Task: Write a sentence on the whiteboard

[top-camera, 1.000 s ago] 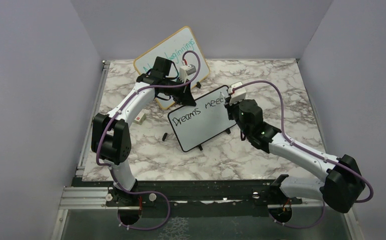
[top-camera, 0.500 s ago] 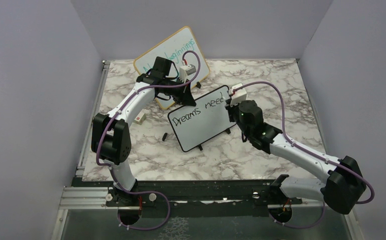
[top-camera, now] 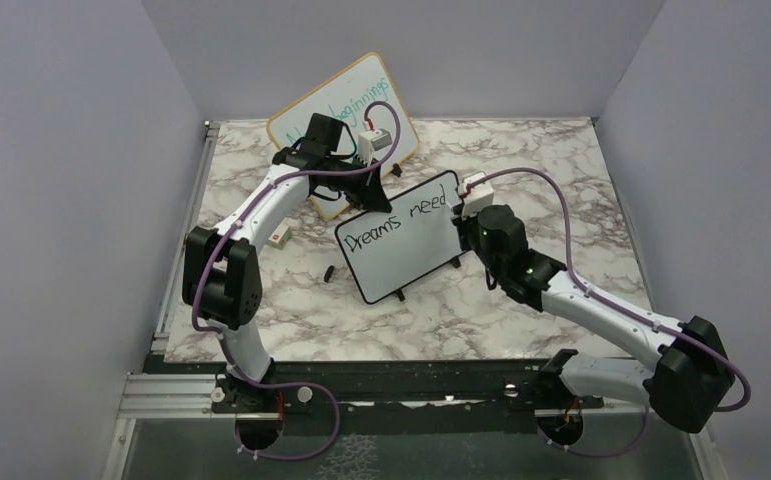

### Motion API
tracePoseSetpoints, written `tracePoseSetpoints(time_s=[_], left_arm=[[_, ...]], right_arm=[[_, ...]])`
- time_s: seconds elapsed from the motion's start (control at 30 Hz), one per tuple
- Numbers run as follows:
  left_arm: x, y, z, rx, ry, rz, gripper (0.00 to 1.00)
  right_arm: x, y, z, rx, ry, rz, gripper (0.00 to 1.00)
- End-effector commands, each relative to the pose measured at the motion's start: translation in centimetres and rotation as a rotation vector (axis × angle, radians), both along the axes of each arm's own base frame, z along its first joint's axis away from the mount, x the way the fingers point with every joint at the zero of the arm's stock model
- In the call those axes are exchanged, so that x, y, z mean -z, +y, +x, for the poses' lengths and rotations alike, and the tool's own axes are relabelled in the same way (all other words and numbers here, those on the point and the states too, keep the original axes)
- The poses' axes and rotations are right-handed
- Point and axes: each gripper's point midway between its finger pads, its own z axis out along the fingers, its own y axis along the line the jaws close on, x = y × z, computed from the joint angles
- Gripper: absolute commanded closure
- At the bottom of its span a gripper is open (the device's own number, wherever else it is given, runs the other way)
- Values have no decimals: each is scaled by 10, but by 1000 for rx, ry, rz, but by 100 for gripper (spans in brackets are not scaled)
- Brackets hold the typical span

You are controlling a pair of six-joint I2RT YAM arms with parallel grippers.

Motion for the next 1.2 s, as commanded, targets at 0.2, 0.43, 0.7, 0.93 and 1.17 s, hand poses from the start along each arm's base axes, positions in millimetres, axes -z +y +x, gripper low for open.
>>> tracePoseSetpoints(time_s=[0.2,0.43,0.7,0.93,1.17], left_arm=[[22,12,-2,-22,26,73,100],[17,12,0,-25,15,71,100],[-3,10,7,-51,-23,57,90],[-39,14,16,-129,-123,33,62],[-60,34,12,-226,-179,-35,56]], right_arm=[[10,-9,-8,16,35,-9,100],[-6,-10,-6,23,-9,13,100],[-32,-9,-10,-12,-65,45,100],[-46,-9,-16,-38,-84,60,100],[-55,0,-27,-124,-87,74,100]])
